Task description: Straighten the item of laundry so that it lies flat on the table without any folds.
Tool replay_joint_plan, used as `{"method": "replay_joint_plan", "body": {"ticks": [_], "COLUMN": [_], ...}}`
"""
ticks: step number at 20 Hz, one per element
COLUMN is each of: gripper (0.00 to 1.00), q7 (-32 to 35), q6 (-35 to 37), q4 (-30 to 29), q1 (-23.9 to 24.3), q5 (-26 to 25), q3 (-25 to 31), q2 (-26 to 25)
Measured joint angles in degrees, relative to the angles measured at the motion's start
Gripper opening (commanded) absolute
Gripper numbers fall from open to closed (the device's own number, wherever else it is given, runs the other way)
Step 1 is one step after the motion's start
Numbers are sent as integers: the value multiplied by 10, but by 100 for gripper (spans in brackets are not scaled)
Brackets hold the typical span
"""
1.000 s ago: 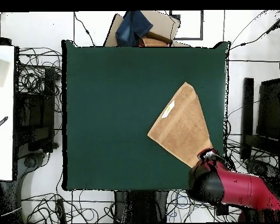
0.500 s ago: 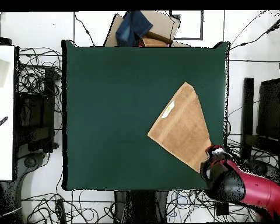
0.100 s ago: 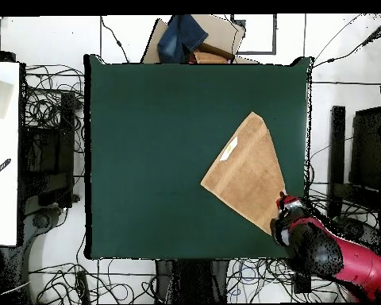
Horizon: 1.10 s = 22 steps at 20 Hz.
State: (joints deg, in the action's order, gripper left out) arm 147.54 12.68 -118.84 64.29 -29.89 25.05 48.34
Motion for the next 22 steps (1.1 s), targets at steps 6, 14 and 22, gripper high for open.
{"method": "replay_joint_plan", "body": {"ticks": [6, 14, 22], "gripper": [100, 100, 100], "q7": [0, 0, 0], "q6": [-26, -61, -168], "q4": [-33, -77, -81], "q1": [24, 78, 40], "q5": [13, 37, 19], "q3": [59, 149, 132], "q2": [-11, -46, -93]}}
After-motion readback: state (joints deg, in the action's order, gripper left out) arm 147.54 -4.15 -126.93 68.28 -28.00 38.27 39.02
